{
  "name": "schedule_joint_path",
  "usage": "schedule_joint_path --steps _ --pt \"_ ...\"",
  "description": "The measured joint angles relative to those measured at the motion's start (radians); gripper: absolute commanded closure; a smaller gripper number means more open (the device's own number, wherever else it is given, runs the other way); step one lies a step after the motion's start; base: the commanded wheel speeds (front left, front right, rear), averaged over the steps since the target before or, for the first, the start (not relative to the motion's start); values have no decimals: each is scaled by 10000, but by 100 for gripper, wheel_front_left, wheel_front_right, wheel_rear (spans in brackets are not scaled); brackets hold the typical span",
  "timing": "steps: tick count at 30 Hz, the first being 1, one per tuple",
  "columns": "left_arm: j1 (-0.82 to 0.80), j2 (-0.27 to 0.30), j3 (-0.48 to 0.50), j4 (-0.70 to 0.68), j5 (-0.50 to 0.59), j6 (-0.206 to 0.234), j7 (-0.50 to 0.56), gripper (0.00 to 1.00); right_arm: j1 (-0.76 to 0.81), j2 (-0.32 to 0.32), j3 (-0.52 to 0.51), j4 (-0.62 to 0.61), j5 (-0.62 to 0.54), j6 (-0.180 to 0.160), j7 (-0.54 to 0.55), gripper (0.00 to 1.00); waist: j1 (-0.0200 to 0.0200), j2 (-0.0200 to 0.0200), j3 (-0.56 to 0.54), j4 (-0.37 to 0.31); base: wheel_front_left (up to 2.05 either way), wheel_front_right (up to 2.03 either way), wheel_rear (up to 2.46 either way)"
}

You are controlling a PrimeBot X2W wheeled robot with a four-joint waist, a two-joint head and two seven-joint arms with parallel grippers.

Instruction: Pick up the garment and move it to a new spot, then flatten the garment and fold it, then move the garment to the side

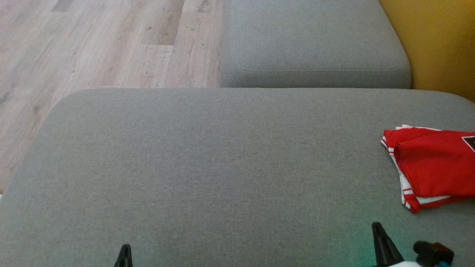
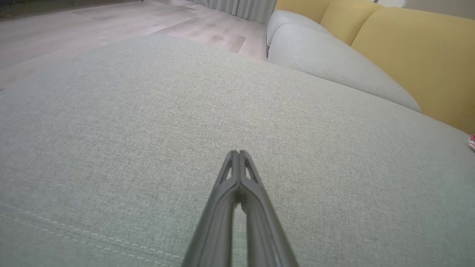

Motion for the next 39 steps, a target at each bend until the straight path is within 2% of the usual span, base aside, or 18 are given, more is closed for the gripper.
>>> schedule_joint_path --steps 39 --pt "-642 -897 1799 205 -2763 -1191 1020 100 -661 2 -493 -219 4207 0 792 100 0 0 399 -304 0 0 0"
